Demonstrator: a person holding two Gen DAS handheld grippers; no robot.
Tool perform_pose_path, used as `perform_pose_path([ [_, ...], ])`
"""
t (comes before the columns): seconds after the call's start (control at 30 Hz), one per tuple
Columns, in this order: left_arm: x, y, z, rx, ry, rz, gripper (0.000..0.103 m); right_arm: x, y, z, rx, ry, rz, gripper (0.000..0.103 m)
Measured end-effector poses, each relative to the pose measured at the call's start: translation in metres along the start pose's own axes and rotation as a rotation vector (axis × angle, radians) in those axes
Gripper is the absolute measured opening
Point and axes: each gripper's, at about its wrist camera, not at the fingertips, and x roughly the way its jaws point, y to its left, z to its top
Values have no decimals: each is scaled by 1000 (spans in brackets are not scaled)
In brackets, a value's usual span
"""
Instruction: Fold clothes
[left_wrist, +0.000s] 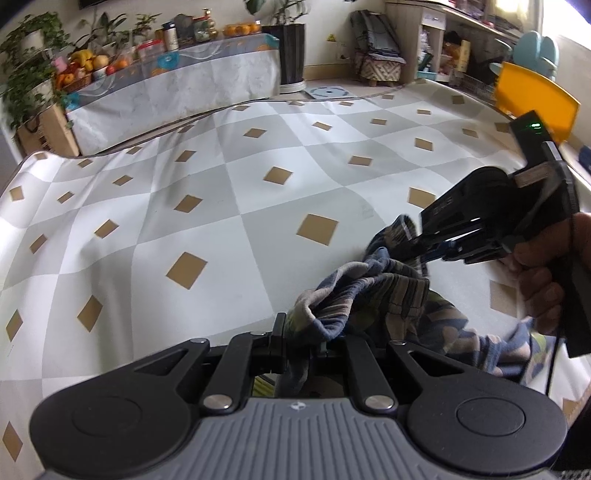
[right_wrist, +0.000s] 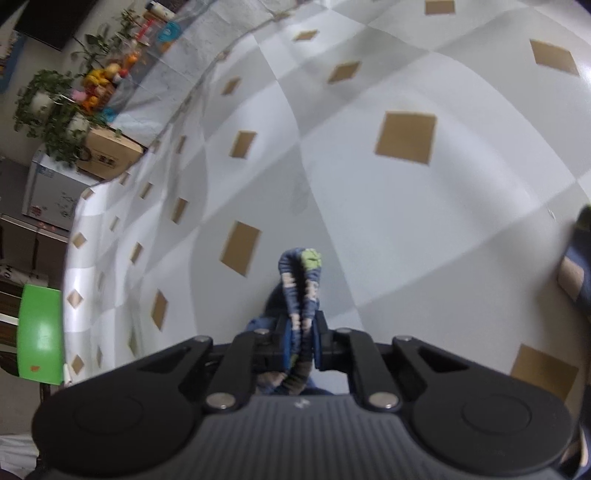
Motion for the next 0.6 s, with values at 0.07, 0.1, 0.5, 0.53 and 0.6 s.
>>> perform_pose_path([
  [0.07, 0, 2, 3, -14, -13, 20, 9, -7, 3, 5, 1, -31, 24, 9],
  [0.1, -1, 3, 5, -19, -23, 35, 9, -12, 5, 8, 6, -48, 40, 9],
  [0.5, 3, 3, 42, -58, -163, 212, 9, -72, 35, 42, -101, -304, 186, 9],
  [0.53, 3, 2, 45, -63, -175, 223, 9, -76, 37, 44, -106, -323, 196, 9],
  [0.6, 0, 1, 50, -73, -205, 244, 9, -85, 40, 48, -126, -364, 215, 9],
])
